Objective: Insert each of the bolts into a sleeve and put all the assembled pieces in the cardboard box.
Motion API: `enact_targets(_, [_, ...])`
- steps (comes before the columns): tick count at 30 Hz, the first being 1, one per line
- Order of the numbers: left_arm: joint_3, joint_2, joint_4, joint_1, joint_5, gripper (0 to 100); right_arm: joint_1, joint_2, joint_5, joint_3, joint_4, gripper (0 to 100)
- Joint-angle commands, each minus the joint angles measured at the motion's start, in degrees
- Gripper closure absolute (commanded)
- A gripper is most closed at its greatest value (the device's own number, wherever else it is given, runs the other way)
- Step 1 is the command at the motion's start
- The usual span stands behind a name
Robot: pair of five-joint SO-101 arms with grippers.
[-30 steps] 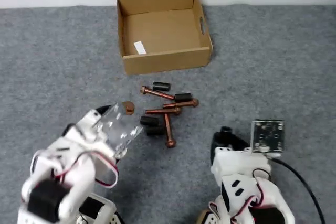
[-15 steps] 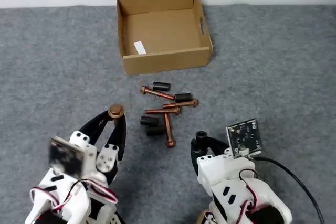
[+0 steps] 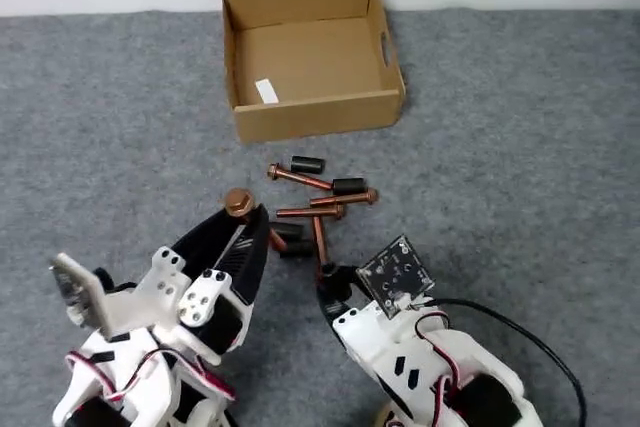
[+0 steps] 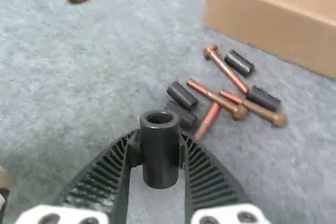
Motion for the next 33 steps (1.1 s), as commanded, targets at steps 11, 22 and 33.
enact_targets(11, [5.32,0.35,-3.34,4.75,1.14,99,-0.92,-0.40,1.05,-1.05,-6.90,99.1])
enact_targets(22, [10.59,0.35,-8.79,4.75,1.05,99,-4.88,-0.40,2.90,-0.88,-6.81,99.1])
enact_targets(33, [6.55,0.35,-2.64,4.84,1.05,99,-1.45,-0.40,2.90,-0.70,-6.90,99.1])
